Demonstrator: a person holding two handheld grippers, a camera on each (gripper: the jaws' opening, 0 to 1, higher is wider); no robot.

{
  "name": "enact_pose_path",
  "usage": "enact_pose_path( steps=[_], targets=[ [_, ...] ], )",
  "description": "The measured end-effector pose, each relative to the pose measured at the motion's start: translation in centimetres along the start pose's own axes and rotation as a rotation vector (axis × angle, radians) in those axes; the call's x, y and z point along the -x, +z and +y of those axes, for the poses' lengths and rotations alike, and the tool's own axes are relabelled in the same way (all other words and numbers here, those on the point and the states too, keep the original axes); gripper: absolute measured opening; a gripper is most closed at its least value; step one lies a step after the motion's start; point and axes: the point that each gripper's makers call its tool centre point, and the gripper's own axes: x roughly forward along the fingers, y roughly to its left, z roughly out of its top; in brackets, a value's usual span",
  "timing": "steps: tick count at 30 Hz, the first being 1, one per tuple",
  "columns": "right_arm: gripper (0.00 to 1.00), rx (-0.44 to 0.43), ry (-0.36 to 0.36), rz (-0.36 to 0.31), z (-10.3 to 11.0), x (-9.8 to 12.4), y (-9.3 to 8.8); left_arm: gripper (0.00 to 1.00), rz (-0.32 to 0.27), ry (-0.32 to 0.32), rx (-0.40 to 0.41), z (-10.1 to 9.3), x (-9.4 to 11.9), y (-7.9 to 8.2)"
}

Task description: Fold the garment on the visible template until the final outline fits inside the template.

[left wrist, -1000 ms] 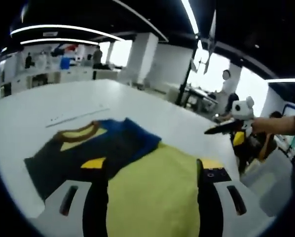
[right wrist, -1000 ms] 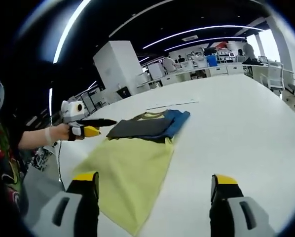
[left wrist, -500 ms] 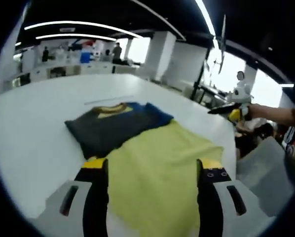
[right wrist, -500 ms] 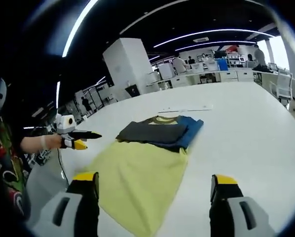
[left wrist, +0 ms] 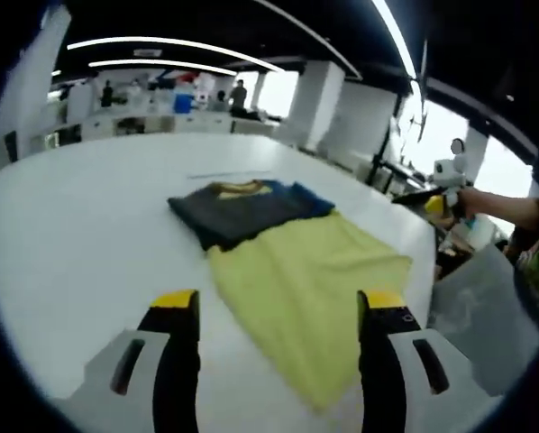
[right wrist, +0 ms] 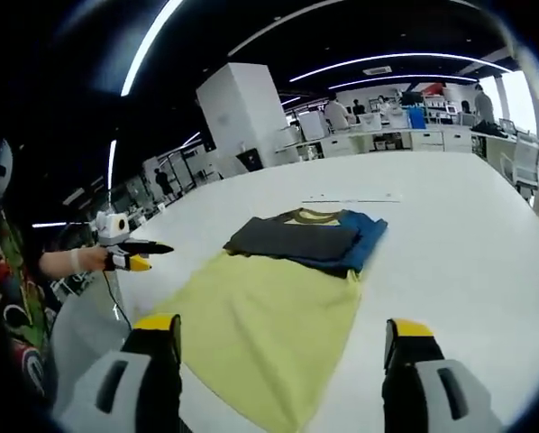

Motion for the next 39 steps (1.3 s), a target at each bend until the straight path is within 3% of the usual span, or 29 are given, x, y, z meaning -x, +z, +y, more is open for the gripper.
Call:
enact_pose_path(
  steps=[14,18,29,32,37,39],
  targets=[
    [0.91,-0.027,-0.02,0.022,-0.1,0.8,-1.9,0.66,0.019,0.0,0.019,0.4,0.6,-2.0],
    [0.78,-0.052,-0.016,0.069,-0.3,1.1,-3.9,0.62,0.043,-0.009,0.019,0.0,0.9,-2.9],
    [0.66,-0.07,-0.037,0.187,-1.1,1.0,-9.0,0.6,0.108,-0.029,0.044,-1.5,1.5,-6.1],
    [0.63,-0.079,-0.04,0.201,-1.2,1.1,-9.7,0.57,0.135,-0.037,0.044,-1.7,1.6,-7.2],
    [0.45,-0.142,-0.028,0.223,-1.4,1.2,-11.0,0.51,0.136,-0.021,0.084,-1.4,1.9,-8.1],
    [0.45,-0.149,-0.032,0.219,-1.5,1.2,-11.3,0.5,0.136,-0.021,0.098,-1.6,2.0,-8.4]
  ],
)
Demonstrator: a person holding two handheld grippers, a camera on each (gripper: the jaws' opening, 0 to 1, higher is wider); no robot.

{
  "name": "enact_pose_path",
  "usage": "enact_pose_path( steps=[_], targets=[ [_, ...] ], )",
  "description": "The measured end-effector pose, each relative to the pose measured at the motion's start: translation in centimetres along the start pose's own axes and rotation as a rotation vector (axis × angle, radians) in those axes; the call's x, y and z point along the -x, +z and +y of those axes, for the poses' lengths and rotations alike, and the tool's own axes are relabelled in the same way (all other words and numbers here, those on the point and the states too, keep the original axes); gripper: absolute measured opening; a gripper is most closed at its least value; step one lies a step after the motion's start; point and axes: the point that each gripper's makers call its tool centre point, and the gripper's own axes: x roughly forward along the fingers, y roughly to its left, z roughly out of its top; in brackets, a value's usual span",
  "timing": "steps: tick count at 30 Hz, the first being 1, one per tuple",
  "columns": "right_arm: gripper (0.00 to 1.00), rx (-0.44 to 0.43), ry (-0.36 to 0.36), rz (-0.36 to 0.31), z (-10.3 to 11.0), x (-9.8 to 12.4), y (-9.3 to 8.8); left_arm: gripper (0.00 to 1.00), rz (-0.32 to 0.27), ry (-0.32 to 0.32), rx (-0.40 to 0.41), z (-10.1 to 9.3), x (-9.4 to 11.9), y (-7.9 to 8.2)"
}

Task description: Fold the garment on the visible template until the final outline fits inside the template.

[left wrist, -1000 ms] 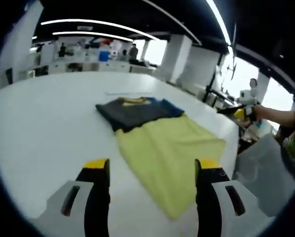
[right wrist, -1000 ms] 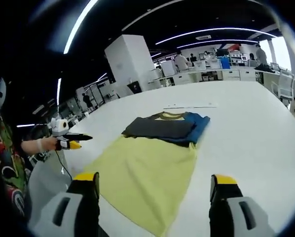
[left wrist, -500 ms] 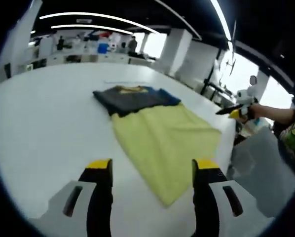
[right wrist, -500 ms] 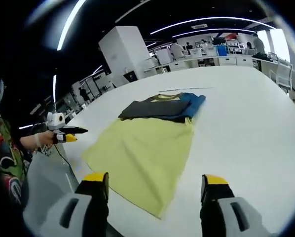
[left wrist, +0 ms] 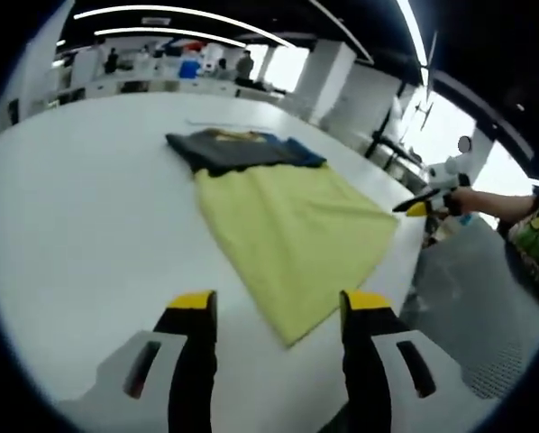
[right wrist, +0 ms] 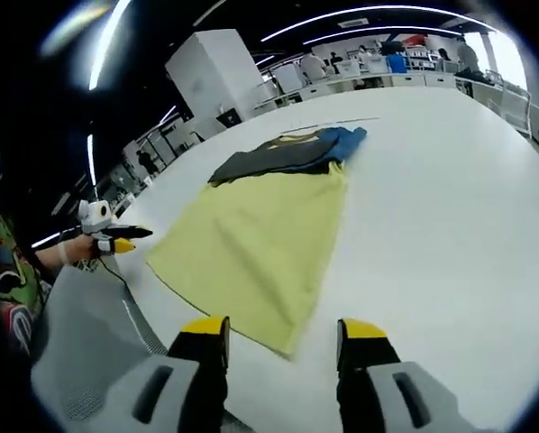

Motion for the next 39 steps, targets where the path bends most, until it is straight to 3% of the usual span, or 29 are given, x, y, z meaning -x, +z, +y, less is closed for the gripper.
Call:
enact_pose_path(
  steps=[10,27,31,33,39],
  targets=[
    [0.25,-0.05,0.02,0.007,0.3,-0.5,-0.4,0.36,0.042,-0.006,0.025,-0.6,-0.2,-1.4],
    [0.11,-0.072,0.038,0.027,0.5,-1.0,-1.1,0.18,0.088,-0.008,0.089,-1.6,-1.1,-2.3],
    [0.0,-0.076,0.032,0.033,0.4,-1.1,-1.3,0.02,0.113,0.013,0.096,-1.0,-1.1,-2.7],
    [0.0,-0.084,0.029,0.034,0.6,-1.1,-1.2,0.01,0.114,0.007,0.141,-0.9,-1.2,-2.7],
    [0.0,-0.105,0.037,0.027,0.8,-0.5,-1.0,0.0,0.13,0.009,0.139,-1.0,-0.7,-3.1]
  ],
)
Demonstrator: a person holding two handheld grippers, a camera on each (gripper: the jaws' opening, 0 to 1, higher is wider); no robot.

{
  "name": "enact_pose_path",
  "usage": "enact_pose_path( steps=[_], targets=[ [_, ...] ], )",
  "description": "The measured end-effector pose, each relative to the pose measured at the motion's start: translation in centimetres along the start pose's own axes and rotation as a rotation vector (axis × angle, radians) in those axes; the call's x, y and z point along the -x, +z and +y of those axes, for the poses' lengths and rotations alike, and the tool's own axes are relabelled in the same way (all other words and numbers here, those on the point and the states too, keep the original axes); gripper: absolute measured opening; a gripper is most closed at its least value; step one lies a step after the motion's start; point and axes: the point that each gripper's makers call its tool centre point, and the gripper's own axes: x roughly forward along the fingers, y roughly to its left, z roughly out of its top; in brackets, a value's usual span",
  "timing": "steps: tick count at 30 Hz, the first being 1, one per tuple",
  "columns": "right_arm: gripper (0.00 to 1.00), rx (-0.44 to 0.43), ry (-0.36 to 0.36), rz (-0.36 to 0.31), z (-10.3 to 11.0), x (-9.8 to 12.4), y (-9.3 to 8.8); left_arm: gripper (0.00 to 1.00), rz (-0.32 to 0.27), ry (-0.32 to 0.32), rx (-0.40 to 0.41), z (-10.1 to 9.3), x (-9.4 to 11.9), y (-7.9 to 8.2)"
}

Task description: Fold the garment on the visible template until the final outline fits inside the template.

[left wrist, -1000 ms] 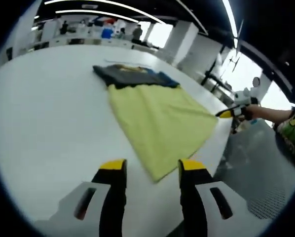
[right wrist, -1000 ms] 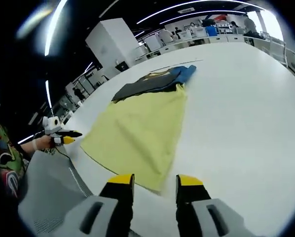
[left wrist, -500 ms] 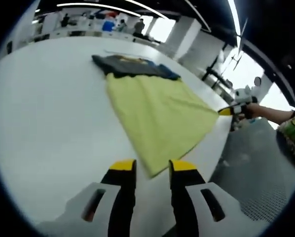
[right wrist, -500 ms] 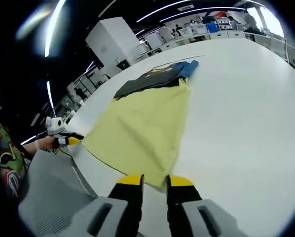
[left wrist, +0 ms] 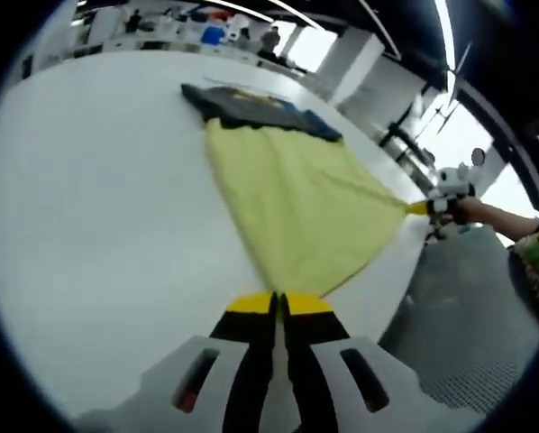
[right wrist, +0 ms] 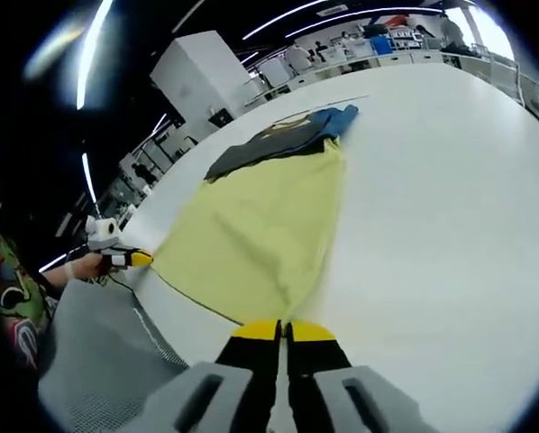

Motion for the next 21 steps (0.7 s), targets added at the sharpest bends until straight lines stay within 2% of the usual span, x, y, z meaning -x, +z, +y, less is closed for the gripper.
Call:
enact_pose_path(
  steps=[3,7,12,17,19,21],
  targets=[
    [0.0,-0.007,0.004,0.005,0.4,0.7,-0.3,0.0,0.0,-0.03,0.039,-0.3,0.7,-0.3],
    [0.0,-0.024,0.017,0.018,1.0,1.1,-1.2,0.0,0.028,-0.044,0.033,-1.0,0.9,-1.0],
    [0.0,-0.047,0.027,0.032,2.3,1.9,-2.6,0.0,0.061,-0.063,0.042,-2.9,1.8,-2.3],
    [0.0,-0.087,0.038,0.05,3.2,2.6,-4.0,0.0,0.088,-0.075,0.061,-3.6,2.4,-3.6],
    [0.0,-0.099,0.043,0.056,3.5,2.9,-4.4,0.0,0.096,-0.079,0.065,-4.8,2.6,-3.8],
    [0.0,-0.107,0.044,0.06,3.7,3.2,-4.6,0.0,0.103,-0.094,0.072,-4.5,3.0,-3.9]
  ],
)
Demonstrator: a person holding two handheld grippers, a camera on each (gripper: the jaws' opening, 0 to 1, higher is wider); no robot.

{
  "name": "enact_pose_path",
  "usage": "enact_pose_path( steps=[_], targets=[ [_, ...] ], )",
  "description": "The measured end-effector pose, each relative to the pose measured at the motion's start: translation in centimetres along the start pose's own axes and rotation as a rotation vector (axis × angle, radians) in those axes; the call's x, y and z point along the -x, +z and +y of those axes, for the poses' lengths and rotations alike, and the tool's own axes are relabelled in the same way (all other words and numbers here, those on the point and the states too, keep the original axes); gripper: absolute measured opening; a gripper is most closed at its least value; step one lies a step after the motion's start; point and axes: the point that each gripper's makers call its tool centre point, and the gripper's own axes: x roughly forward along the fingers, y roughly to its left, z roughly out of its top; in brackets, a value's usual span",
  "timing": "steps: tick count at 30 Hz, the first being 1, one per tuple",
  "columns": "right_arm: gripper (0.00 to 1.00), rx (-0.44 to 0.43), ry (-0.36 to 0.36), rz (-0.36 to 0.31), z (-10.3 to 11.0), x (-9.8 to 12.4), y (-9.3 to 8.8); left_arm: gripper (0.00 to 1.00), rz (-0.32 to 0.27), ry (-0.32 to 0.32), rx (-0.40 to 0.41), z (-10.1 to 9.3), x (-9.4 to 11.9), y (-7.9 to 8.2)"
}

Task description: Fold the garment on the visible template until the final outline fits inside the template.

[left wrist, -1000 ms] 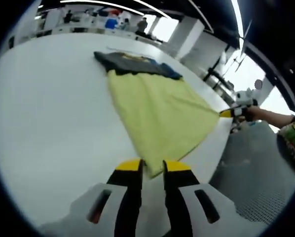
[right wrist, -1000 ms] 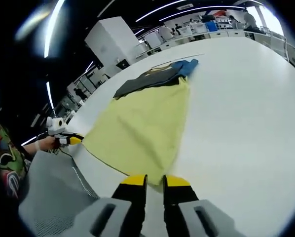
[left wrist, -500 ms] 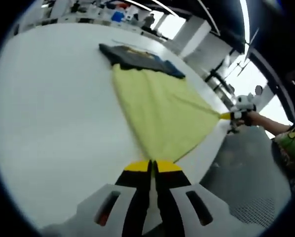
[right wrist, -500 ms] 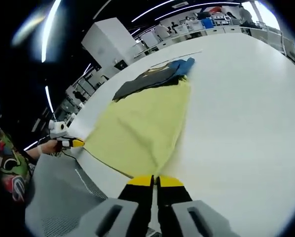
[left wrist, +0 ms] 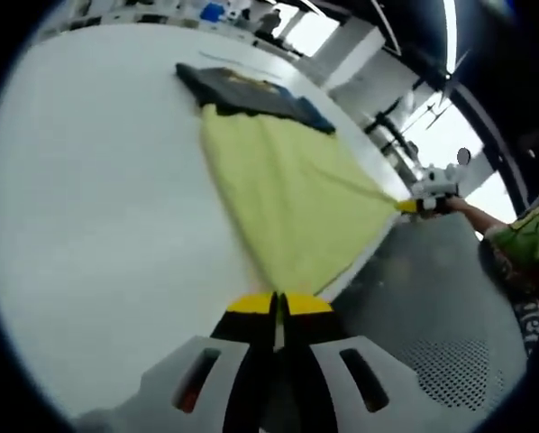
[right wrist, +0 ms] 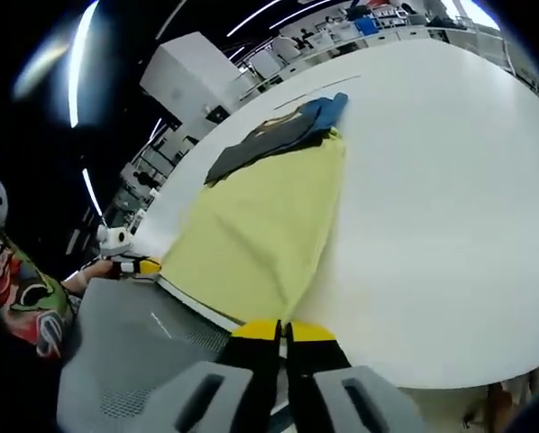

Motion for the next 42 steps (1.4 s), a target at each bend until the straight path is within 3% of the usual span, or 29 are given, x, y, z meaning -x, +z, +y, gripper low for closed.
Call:
enact_pose_path(
  steps=[6,9,14,20,25,29,38,42],
  targets=[
    [0.0,-0.036,0.015,0.008,1.5,0.9,0.4,0.0,-0.004,-0.01,-0.009,0.1,0.8,0.4],
    [0.0,-0.043,0.015,-0.003,1.8,1.1,1.1,0.0,-0.051,-0.029,0.02,0.1,1.4,1.5],
    [0.0,-0.058,0.031,-0.046,2.2,1.8,3.5,0.0,-0.157,-0.043,0.053,0.1,2.8,4.8],
    [0.0,-0.104,0.072,-0.154,2.8,3.0,8.2,0.0,-0.235,-0.034,0.002,0.5,4.1,9.4],
    [0.0,-0.08,0.088,-0.212,3.1,3.6,11.9,0.0,-0.277,-0.032,-0.06,0.4,4.2,12.7],
    [0.0,-0.073,0.102,-0.246,3.9,3.3,14.1,0.0,-0.322,-0.027,-0.052,0.6,4.2,15.3],
    [0.0,-0.007,0.137,-0.355,4.3,2.7,22.5,0.0,-0.437,0.016,-0.107,2.4,4.6,22.7],
    [0.0,0.017,0.145,-0.386,3.7,1.8,25.7,0.0,-0.451,0.021,-0.129,2.9,4.3,24.9]
  ],
)
